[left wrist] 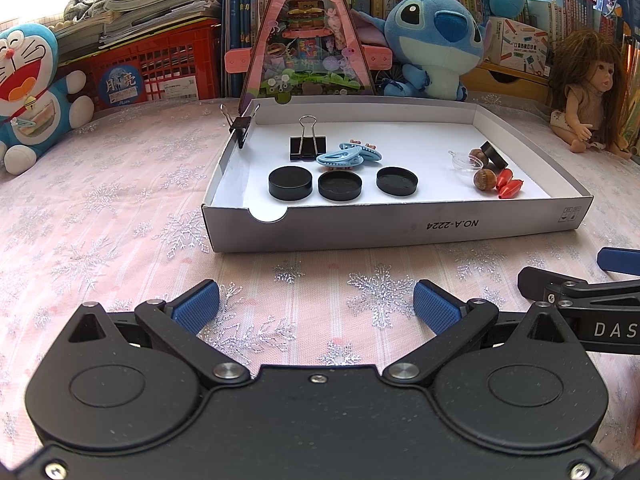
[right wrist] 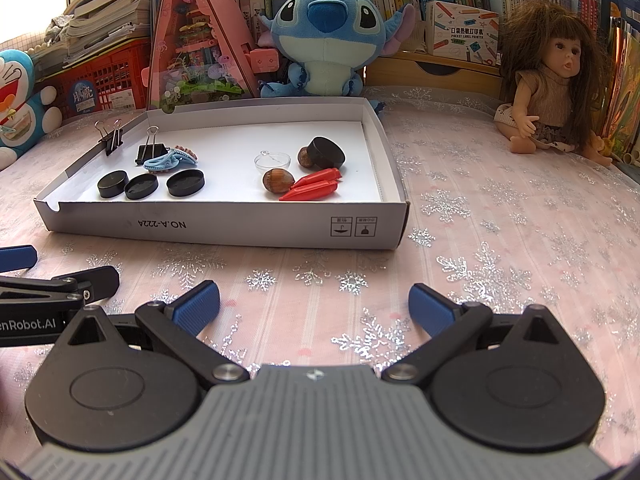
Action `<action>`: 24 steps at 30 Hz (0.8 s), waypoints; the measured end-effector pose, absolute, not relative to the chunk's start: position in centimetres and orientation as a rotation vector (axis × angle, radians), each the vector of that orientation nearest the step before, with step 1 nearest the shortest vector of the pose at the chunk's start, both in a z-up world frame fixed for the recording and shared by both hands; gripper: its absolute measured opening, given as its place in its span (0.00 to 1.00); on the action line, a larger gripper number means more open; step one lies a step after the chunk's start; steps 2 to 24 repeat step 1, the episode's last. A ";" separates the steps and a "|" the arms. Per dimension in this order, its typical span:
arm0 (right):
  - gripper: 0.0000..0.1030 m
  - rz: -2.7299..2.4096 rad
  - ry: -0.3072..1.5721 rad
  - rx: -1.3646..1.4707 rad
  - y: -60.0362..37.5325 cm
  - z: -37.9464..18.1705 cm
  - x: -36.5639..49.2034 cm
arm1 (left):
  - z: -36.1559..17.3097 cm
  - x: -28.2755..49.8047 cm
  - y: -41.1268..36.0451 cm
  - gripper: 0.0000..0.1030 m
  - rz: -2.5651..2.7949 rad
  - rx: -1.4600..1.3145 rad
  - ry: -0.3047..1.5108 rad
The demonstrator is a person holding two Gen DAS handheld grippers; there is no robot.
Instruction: Organize rigid objects
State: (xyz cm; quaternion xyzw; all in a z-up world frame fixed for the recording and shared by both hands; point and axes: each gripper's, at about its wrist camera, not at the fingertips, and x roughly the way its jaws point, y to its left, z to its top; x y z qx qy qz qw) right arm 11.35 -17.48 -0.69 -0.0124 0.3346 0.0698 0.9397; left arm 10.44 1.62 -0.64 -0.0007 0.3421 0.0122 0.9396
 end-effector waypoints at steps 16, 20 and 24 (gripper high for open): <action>1.00 0.143 0.683 -0.025 -17.5 -0.7 11.4 | -0.6 10.4 1.6 1.00 0.025 -0.002 0.698; 1.00 0.143 0.683 -0.025 -17.5 -0.7 11.4 | -0.6 10.4 1.6 1.00 0.025 -0.002 0.698; 1.00 0.143 0.683 -0.025 -17.5 -0.7 11.4 | -0.6 10.4 1.6 1.00 0.025 -0.002 0.698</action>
